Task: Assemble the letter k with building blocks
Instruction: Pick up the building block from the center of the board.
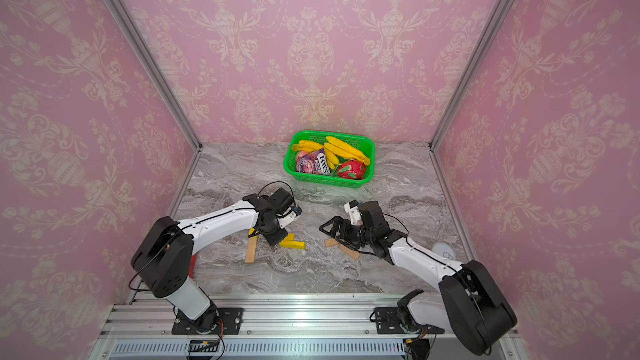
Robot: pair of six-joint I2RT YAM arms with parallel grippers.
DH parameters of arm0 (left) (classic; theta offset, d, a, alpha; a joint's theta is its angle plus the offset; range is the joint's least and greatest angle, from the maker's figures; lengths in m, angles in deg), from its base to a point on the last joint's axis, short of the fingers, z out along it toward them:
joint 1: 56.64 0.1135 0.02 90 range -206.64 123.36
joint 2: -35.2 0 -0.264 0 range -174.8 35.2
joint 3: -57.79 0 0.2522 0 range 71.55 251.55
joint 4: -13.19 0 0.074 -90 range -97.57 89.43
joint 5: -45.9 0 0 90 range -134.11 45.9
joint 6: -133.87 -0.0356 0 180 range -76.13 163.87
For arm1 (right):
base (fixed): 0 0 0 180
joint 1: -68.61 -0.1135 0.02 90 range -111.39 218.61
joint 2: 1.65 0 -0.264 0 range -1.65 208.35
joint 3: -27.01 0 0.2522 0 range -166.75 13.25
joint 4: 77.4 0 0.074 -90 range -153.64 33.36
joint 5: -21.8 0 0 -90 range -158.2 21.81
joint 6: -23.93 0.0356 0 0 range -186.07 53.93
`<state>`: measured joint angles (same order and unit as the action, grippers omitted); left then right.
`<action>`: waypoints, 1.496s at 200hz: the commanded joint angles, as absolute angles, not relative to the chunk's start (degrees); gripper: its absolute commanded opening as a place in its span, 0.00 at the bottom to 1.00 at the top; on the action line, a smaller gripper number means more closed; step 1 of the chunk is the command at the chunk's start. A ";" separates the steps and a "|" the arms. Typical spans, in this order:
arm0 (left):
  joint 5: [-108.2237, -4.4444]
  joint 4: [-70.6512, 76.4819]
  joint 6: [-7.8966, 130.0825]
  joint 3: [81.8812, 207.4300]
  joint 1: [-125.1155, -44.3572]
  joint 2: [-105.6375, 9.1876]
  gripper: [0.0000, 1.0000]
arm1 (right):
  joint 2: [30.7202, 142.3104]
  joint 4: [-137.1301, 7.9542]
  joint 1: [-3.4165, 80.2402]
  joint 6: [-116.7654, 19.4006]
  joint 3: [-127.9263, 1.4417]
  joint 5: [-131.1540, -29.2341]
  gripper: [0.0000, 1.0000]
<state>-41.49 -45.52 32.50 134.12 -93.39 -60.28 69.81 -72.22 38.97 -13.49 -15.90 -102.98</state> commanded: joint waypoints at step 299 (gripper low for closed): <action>-36.23 -46.16 30.23 134.89 -93.72 -65.42 0.49 | 67.89 -71.85 39.35 -14.78 -14.52 -103.35 1.00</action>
<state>-36.68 -44.99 31.67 134.29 -93.30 -63.71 68.61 -72.17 39.01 -13.64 -15.11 -102.94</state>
